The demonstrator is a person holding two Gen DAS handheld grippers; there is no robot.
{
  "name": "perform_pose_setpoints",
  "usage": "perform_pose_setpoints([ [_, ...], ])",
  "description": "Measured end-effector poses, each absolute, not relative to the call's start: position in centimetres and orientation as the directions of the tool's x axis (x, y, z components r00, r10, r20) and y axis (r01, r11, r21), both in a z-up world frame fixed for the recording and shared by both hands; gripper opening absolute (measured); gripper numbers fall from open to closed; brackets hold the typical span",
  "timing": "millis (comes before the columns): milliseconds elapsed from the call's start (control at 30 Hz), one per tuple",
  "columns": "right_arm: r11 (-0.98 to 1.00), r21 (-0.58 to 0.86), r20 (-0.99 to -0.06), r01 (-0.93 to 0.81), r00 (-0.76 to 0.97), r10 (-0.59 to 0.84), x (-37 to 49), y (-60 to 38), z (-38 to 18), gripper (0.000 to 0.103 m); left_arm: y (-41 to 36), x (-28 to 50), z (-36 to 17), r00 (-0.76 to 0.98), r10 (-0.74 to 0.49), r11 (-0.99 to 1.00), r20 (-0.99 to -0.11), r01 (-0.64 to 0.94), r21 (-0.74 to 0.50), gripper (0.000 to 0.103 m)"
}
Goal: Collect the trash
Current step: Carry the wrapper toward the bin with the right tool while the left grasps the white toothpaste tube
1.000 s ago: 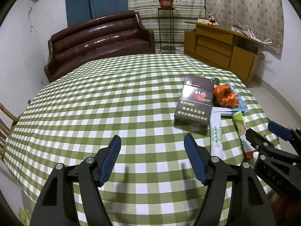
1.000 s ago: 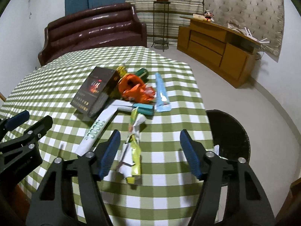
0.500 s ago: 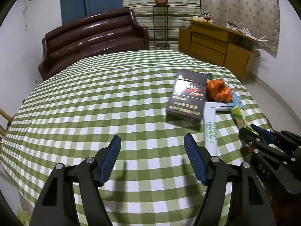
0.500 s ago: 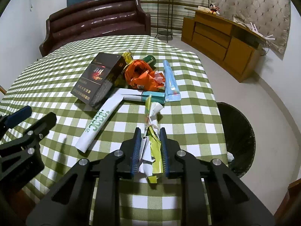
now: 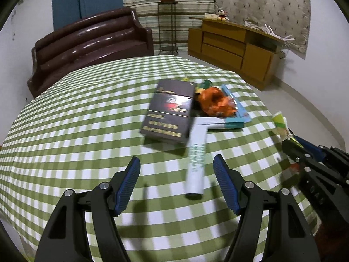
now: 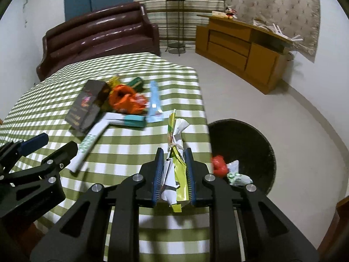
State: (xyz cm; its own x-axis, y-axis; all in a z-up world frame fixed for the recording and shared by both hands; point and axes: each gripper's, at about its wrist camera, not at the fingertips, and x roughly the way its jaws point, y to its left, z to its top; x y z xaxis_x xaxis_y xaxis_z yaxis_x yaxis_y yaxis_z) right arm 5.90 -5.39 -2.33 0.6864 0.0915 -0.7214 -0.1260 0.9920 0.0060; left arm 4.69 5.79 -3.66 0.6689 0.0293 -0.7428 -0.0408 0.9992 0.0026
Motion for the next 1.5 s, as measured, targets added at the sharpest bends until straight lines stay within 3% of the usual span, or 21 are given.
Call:
perform_pose_setpoints([
  [167, 0.994, 0.021, -0.723, -0.106, 0.685, 0.089, 6.0, -6.8, -2.7, 0.02, 5.0, 5.9, -4.9, 0.622, -0.001, 1.0, -0.783, -0.02, -0.017, 0.062],
  [500, 0.994, 0.04, -0.727, -0.104, 0.68, 0.1, 6.1, -7.7, -3.2, 0.02, 4.0, 6.2, -5.4, 0.616, -0.04, 0.999, -0.787, 0.028, -0.029, 0.019],
  [1167, 0.998, 0.025, -0.701, -0.064, 0.711, 0.063, 6.1, -9.6, -2.4, 0.02, 2.5, 3.7, -3.0, 0.692, -0.094, 0.995, -0.716, 0.079, -0.054, 0.015],
  [1500, 1.0, 0.01, -0.678, 0.023, 0.735, -0.01, 6.9, -13.3, -1.5, 0.02, -1.6, 6.3, -1.5, 0.723, -0.152, 0.986, -0.674, 0.158, -0.054, 0.015],
])
